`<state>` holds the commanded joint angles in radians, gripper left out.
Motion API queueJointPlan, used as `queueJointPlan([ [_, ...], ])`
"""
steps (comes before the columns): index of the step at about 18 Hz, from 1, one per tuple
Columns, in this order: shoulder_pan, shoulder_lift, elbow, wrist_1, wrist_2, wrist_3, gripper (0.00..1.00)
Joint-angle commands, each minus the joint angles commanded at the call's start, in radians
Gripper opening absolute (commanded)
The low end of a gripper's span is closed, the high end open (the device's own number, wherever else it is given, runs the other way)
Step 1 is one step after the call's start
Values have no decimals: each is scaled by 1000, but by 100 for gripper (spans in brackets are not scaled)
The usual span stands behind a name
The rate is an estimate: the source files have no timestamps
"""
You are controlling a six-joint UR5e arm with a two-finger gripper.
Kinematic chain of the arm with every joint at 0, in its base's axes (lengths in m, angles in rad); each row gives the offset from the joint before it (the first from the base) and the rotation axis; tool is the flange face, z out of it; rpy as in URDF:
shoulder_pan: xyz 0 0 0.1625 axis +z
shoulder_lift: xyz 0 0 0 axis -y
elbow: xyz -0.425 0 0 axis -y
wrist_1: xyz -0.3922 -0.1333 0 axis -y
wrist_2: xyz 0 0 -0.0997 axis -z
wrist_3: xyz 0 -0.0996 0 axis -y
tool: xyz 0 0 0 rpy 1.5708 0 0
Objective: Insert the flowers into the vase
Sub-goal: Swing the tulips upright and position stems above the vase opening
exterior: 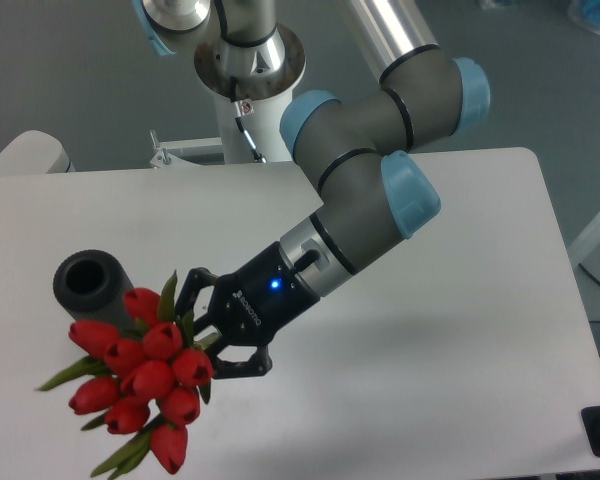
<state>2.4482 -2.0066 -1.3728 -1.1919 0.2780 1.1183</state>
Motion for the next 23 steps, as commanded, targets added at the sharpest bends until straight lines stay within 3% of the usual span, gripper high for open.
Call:
queueJointPlan([
  [3, -2, 22, -52, 24, -74, 3, 1],
  [9, -2, 94, -241, 175, -210, 8, 2],
  [17, -28, 173, -330, 183, -211, 21, 4],
  [23, -92, 175, -345, 181, -211, 58, 4],
])
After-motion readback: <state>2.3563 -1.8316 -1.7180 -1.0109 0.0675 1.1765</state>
